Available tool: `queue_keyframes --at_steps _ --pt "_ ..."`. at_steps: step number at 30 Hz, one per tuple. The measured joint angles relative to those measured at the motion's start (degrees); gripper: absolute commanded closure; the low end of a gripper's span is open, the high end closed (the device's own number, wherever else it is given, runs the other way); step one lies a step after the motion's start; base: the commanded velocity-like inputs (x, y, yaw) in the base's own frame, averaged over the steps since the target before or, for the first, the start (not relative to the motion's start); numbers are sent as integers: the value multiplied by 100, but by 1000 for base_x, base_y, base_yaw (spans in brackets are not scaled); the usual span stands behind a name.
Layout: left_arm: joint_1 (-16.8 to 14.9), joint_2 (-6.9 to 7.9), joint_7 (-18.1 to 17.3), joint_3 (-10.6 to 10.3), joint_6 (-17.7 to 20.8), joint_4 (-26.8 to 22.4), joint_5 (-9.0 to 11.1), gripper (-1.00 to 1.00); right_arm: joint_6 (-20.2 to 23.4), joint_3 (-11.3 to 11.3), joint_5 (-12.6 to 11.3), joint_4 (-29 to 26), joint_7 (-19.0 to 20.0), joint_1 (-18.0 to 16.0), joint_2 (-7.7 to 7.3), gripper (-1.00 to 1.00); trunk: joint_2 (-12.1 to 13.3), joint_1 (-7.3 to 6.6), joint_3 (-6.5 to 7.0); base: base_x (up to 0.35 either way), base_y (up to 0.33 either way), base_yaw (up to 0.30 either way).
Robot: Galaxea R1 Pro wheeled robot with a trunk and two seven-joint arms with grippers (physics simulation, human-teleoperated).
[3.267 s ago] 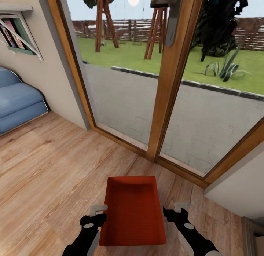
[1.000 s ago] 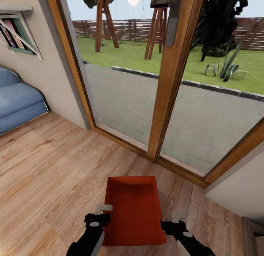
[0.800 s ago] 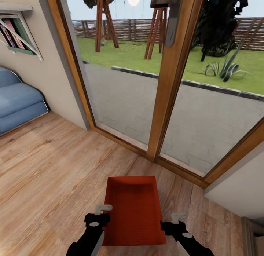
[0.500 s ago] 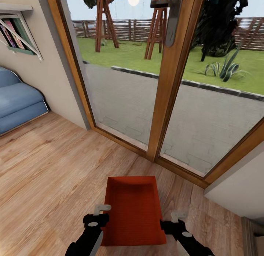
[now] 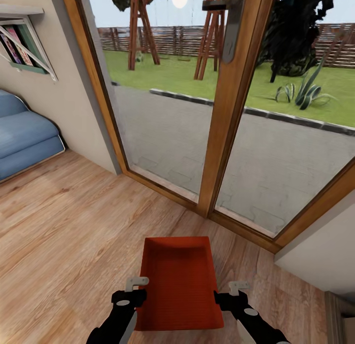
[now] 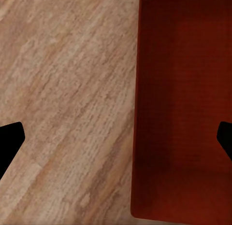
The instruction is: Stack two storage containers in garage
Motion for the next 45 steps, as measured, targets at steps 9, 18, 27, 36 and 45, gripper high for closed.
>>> queue_keyframes --at_steps 9,18,27,36,45 --pt "0 0 -3 1 0 0 1 -100 -16 -2 0 2 2 0 -3 -100 -39 21 -17 0 0 0" --pt "0 0 -2 9 0 0 0 -100 -18 -4 0 2 -11 0 -6 -100 -400 219 -179 0 0 0" --pt "0 0 -2 9 0 -1 0 -100 -18 -3 0 2 -1 0 -4 -100 -761 417 -341 0 0 0" --pt "0 0 -2 9 -8 -2 0 -100 -18 -2 0 2 12 0 -6 -100 -1122 615 -502 0 0 0" --pt "0 0 -2 9 -8 -3 0 -100 -18 5 4 2 13 0 -7 -100 -1483 812 -664 0 0 0"
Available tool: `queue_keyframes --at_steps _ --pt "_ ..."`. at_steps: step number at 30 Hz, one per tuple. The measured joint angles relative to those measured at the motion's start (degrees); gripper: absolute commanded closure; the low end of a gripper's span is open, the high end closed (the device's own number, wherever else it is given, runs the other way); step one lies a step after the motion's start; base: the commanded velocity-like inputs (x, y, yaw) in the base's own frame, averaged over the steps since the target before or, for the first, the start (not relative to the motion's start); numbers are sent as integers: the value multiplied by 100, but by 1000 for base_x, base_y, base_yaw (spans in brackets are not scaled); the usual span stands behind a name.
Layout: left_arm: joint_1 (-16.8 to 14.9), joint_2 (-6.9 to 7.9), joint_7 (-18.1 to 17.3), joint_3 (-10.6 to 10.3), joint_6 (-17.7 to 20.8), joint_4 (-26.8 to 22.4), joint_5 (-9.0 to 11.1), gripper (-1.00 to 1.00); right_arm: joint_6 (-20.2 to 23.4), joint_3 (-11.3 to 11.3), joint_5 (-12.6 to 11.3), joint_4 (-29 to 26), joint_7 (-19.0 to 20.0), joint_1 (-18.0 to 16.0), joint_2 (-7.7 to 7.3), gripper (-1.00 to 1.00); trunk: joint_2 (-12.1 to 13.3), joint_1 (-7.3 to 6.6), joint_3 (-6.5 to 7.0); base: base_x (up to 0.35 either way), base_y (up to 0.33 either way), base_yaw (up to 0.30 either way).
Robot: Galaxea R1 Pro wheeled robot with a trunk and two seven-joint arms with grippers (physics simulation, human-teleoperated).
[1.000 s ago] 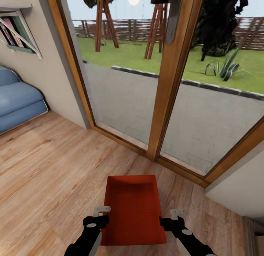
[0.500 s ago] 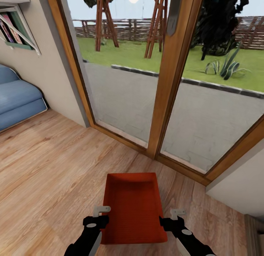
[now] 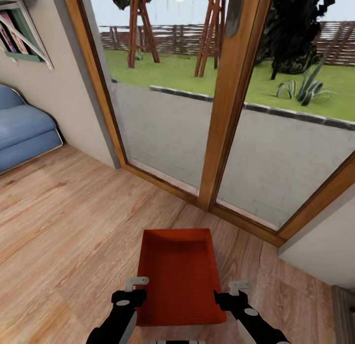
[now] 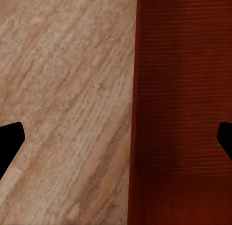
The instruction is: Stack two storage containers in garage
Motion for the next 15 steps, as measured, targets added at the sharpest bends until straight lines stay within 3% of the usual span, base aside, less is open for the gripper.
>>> queue_keyframes --at_steps 11,15 --pt "0 0 8 0 -62 -1 3 -100 0 -1 65 -4 5 0 0 -100 -441 242 -197 0 0 0" --pt "0 0 7 0 -74 -4 7 -100 0 -7 65 -8 6 0 1 -100 -443 242 -198 0 0 0"
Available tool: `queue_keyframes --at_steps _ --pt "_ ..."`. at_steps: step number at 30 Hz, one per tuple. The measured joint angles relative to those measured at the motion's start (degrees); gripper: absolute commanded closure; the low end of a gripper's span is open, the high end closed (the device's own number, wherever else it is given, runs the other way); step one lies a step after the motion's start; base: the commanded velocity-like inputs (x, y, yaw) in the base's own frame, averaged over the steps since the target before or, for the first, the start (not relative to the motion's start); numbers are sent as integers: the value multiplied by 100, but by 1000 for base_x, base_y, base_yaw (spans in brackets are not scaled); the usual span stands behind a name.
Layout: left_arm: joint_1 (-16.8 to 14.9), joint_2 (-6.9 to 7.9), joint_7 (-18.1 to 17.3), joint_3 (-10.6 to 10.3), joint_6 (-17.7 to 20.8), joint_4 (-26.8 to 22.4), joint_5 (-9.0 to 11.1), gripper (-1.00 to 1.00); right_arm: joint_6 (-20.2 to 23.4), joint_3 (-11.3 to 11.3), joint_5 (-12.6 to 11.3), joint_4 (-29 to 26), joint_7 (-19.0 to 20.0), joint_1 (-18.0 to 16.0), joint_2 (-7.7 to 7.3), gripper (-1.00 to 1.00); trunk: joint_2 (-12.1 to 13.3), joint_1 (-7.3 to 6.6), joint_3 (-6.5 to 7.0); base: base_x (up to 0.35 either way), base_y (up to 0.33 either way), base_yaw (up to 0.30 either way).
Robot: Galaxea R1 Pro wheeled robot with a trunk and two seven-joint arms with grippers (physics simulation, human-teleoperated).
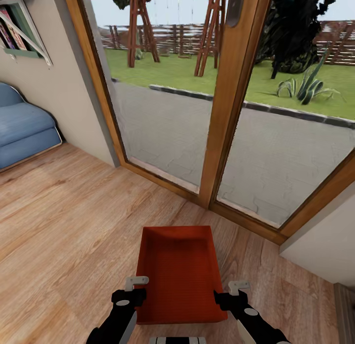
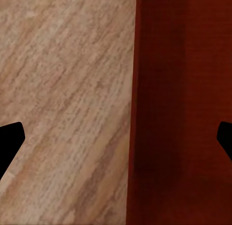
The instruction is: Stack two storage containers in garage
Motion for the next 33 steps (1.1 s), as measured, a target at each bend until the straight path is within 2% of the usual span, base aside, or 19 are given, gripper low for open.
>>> queue_keyframes --at_steps 19,26,33 --pt "0 0 1 0 -3 0 1 -100 0 1 1 -6 2 0 -2 -100 0 0 -153 0 0 0" --pt "0 0 0 -5 3 -2 4 -100 7 3 1 -283 2 0 -17 -100 0 0 -217 0 0 0" --pt "0 0 -6 6 7 -1 2 -100 9 4 1 -333 2 0 -19 -100 0 0 -281 0 0 0"
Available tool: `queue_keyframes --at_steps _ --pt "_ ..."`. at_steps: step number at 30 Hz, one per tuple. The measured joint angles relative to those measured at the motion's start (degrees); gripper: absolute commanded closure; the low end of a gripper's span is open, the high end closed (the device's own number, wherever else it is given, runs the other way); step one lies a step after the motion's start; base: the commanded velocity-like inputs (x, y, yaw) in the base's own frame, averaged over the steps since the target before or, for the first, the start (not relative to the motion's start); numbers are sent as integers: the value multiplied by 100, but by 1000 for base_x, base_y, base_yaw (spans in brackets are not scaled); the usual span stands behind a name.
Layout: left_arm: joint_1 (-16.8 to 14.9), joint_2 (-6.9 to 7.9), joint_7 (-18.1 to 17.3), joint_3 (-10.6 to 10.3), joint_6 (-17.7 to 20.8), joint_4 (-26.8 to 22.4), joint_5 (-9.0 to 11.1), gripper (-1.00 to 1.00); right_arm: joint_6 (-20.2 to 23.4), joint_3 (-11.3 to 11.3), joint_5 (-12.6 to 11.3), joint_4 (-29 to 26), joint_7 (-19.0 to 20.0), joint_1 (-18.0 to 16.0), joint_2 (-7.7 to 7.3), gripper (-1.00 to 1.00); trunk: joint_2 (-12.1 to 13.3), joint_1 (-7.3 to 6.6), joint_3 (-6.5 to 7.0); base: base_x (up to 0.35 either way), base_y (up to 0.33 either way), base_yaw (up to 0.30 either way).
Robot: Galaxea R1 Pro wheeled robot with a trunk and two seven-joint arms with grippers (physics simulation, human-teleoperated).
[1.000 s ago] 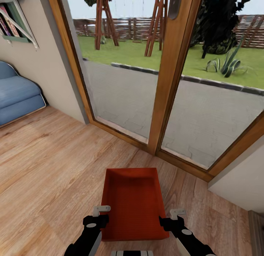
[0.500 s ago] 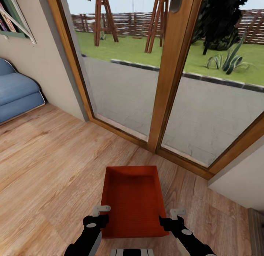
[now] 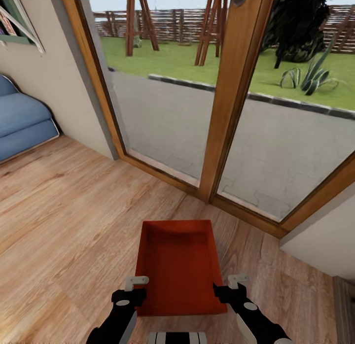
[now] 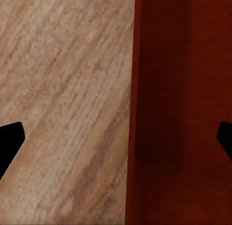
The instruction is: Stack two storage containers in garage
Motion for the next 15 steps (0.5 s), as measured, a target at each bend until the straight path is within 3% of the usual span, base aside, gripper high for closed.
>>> queue_keyframes --at_steps 15 --pt "0 -1 -207 -41 59 0 -9 -100 0 3 0 -1 0 0 0 -100 0 0 -131 0 0 0"
